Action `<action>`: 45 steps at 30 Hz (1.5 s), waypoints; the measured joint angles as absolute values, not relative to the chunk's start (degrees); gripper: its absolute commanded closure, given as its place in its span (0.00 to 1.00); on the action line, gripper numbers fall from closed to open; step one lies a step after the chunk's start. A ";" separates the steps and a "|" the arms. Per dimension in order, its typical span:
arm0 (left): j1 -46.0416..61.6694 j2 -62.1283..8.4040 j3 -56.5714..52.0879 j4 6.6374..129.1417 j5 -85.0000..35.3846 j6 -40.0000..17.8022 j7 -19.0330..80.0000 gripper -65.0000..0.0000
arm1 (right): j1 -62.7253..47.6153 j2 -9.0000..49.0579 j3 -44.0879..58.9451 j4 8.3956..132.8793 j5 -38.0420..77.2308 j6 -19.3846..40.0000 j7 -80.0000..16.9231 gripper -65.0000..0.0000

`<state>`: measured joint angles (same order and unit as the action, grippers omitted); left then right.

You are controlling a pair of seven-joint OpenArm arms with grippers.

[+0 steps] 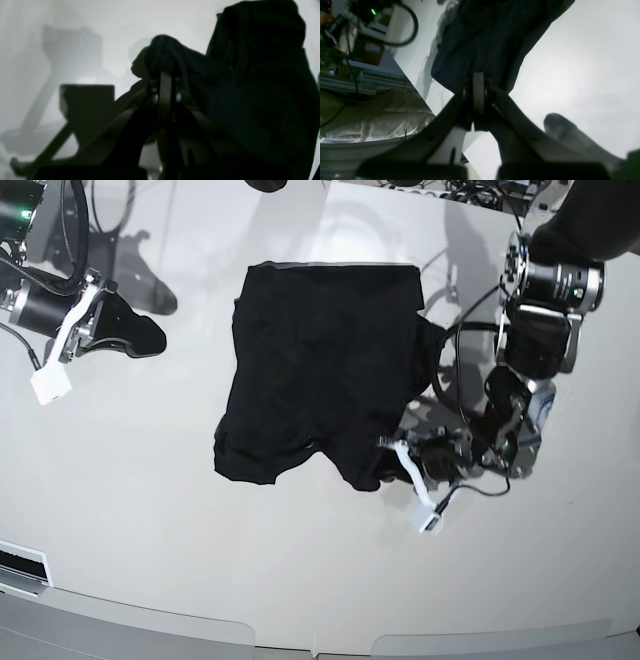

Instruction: Layout the t-shirt on the table in an organized manner, then fold the t-shirt properly

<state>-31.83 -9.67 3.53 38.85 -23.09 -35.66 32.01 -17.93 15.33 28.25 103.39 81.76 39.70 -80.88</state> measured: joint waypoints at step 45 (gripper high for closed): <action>33.65 -35.57 -18.50 122.02 -55.42 -33.43 76.71 1.00 | -53.45 15.18 49.34 116.29 83.61 39.70 -80.36 1.00</action>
